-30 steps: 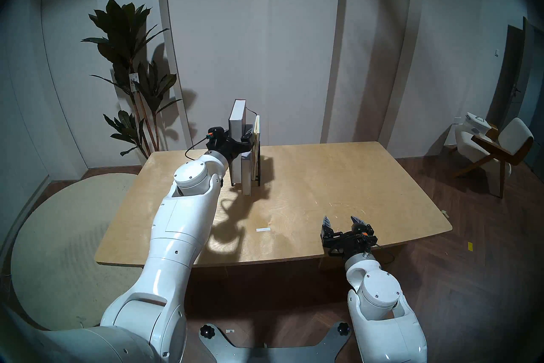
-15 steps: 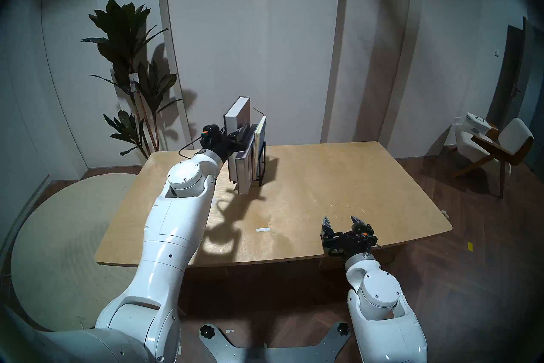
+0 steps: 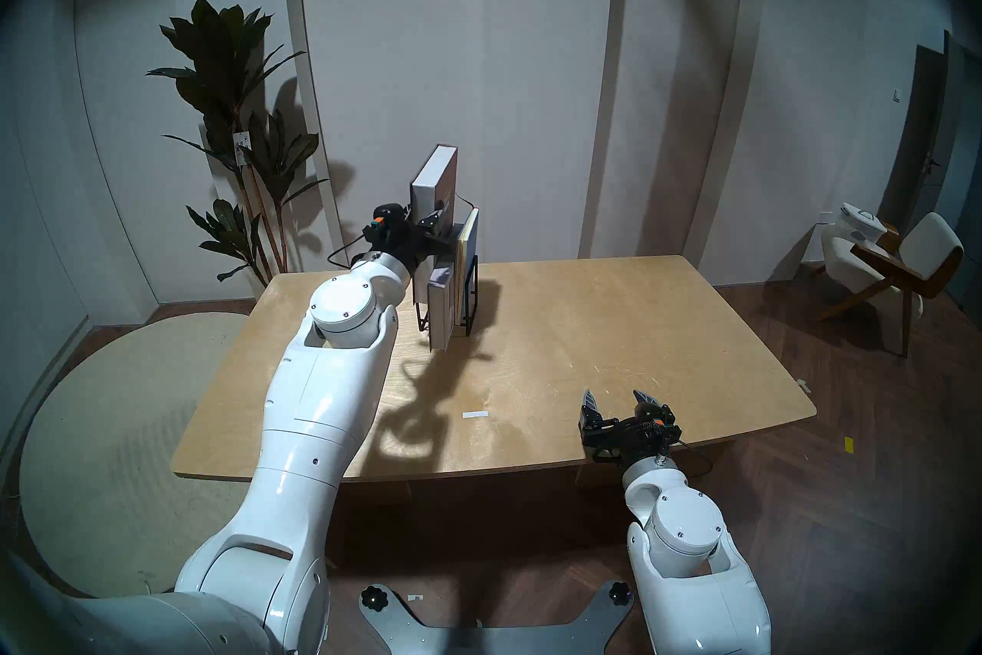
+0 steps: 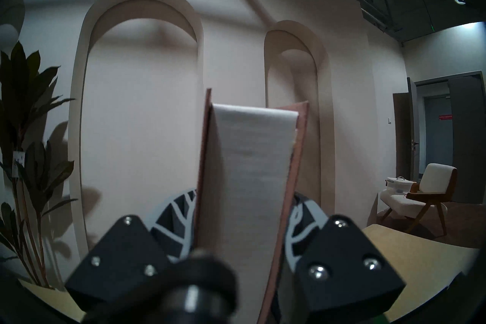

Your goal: Stack the books into one stack

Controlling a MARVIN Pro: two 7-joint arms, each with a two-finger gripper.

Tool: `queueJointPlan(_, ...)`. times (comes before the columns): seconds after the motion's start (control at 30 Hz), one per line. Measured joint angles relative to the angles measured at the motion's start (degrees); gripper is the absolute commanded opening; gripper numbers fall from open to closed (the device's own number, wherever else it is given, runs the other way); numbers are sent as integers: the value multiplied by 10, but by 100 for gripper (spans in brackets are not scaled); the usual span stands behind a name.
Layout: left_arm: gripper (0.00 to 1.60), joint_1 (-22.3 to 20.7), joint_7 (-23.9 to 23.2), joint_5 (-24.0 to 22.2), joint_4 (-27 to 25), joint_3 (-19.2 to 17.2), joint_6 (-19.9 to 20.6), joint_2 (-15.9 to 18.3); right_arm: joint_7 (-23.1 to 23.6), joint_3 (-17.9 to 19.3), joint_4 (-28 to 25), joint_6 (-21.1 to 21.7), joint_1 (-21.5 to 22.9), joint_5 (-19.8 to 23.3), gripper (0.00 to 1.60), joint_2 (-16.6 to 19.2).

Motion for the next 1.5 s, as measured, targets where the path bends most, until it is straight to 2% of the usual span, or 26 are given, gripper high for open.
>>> queueJointPlan(0.17, 0, 3, 15, 33, -38, 16, -20, 2, 0, 0, 0, 0, 0, 0, 160, 0)
queueJointPlan(0.43, 0, 15, 43, 70, -91, 12, -34, 16, 0, 0, 0, 0, 0, 0, 160, 0)
queueJointPlan(0.73, 0, 43, 68, 136, -154, 22, -96, 37, 0, 0, 1, 0, 0, 0, 160, 0)
queueJointPlan(1.07, 0, 114, 106, 259, -229, 43, -165, 74, 0, 0, 3, 0, 0, -1, 160, 0)
queueJointPlan(1.5, 0, 214, 195, 423, -320, 1, -240, 124, 0, 0, 4, 0, 1, -1, 160, 0)
